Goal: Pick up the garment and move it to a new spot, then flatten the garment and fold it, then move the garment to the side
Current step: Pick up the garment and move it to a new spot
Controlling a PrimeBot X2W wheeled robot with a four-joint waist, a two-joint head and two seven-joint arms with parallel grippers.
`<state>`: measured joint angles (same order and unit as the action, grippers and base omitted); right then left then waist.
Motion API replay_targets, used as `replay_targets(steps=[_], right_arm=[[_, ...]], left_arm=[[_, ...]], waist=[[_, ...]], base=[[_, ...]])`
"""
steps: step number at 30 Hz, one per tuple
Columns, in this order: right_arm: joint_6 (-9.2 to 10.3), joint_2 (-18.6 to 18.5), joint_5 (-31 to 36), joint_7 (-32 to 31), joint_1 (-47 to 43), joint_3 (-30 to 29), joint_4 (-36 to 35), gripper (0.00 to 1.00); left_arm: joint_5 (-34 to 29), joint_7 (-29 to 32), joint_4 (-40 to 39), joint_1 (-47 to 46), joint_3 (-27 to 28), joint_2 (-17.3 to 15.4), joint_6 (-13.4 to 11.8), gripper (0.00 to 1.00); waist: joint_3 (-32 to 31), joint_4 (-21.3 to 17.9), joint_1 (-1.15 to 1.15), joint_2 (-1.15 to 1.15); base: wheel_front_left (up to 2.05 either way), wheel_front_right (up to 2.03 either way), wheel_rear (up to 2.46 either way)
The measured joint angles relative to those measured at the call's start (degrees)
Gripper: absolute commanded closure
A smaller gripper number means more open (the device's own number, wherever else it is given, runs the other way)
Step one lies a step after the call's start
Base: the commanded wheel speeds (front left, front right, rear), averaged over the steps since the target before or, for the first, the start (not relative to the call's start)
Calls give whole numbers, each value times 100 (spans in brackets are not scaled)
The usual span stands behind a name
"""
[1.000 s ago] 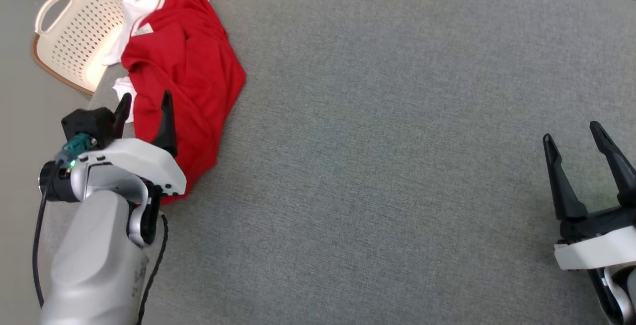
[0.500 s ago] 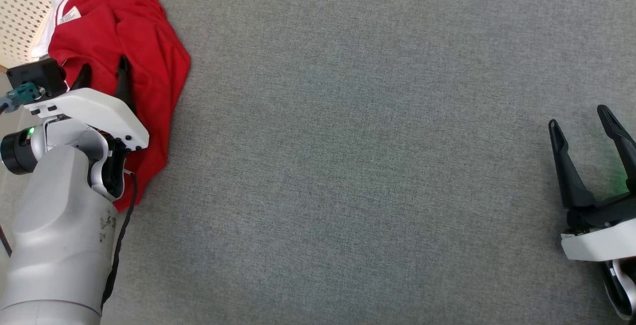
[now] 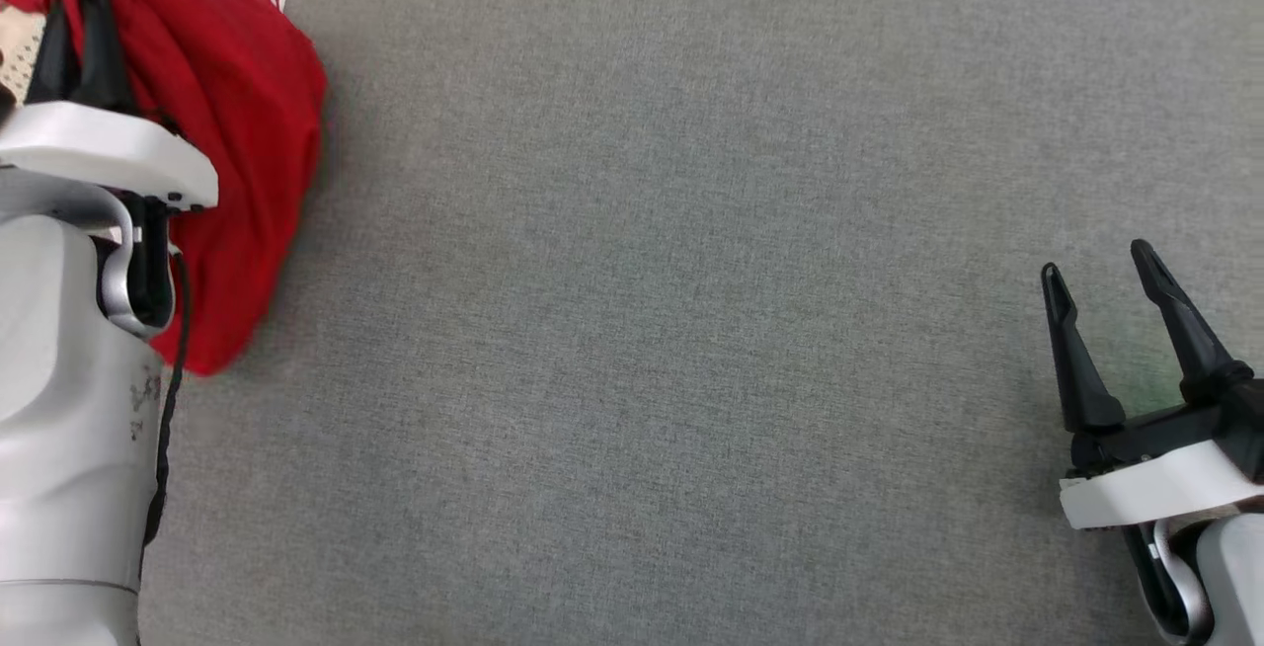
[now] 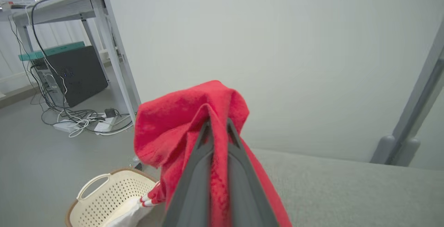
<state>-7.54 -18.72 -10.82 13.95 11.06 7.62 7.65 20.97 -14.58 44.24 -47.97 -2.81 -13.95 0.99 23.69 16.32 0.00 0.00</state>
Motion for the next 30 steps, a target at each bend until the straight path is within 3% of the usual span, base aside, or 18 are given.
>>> replay_targets(steps=[8,15,21,24,30], right_arm=[[0,481,0,85,62,-9,446,0],[0,773,12,97,113,-222,456,0],[1,976,-19,101,187,-302,442,0],[1,1103,-67,102,198,-377,419,0],[3,1235,-201,102,180,-584,369,0]], left_arm=[[-412,-40,-2171,65,-53,-203,49,100],[-687,332,-3210,-153,-572,33,-7,100],[-1080,583,-2987,-684,-1071,342,-193,100],[-1289,573,-2692,-1082,-1144,310,-304,100],[-1819,680,-2324,-1463,-2026,659,-155,100]], waist=[[-663,-225,0,0],[-948,-653,0,0],[-1069,-1129,0,0],[-1117,-1420,0,0],[-1148,-1970,0,0]], base=[[0,0,0],[0,0,0],[0,0,0],[0,0,0],[0,0,0]])
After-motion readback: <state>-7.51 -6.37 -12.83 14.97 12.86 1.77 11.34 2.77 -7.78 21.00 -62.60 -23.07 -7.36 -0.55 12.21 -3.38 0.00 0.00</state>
